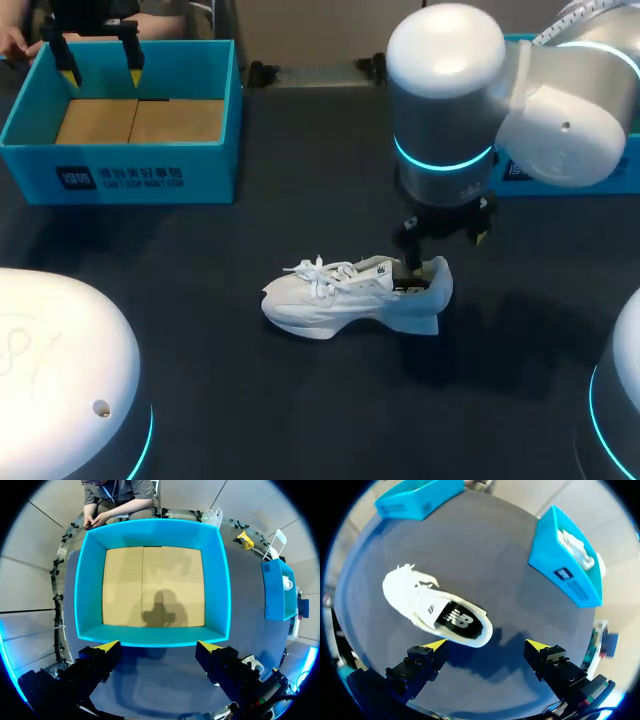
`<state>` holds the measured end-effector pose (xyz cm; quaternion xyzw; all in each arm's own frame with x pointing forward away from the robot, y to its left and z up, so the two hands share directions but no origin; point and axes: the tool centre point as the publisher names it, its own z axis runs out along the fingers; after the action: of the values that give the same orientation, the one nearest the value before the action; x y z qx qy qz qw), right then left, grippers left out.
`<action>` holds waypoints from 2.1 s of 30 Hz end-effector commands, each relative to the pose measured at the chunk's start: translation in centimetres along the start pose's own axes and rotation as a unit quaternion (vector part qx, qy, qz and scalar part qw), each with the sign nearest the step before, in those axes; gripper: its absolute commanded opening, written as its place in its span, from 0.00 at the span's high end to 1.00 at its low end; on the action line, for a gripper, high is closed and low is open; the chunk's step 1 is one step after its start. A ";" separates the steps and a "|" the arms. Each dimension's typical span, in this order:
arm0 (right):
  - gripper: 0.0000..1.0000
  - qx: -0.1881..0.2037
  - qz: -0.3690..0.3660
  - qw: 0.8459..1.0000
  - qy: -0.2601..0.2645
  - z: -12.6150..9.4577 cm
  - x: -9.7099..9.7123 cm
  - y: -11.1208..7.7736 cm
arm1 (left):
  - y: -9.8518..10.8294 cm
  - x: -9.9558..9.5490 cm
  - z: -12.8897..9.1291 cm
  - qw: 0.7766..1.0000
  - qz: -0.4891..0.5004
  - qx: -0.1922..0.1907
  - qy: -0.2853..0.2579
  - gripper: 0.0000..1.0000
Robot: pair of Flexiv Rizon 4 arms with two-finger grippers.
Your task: Take the shoe out of the shoebox, open the shoe tongue, remove and reinsert the insole, then place the shoe into the shoebox
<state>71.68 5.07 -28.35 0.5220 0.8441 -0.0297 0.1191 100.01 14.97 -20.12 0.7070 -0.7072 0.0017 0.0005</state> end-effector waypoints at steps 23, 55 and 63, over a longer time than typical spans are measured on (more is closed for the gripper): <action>0.00 -0.140 -0.451 0.880 0.052 -2.8 -0.1 0.7 | 0.0 0.0 -0.1 1.000 0.000 0.000 -0.001 0.00; 0.00 -0.391 -0.556 0.695 0.234 -0.9 -4.6 -0.1 | 0.0 0.0 -0.1 1.000 0.000 0.000 -0.001 0.00; 0.00 -0.425 -0.522 0.693 0.259 1.4 -6.1 -0.6 | 0.0 0.0 -0.1 1.000 0.000 0.000 -0.001 0.00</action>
<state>74.37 0.18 -27.14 -0.1103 0.9739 0.1732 0.0968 100.01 14.97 -20.12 0.7070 -0.7072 0.0016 0.0005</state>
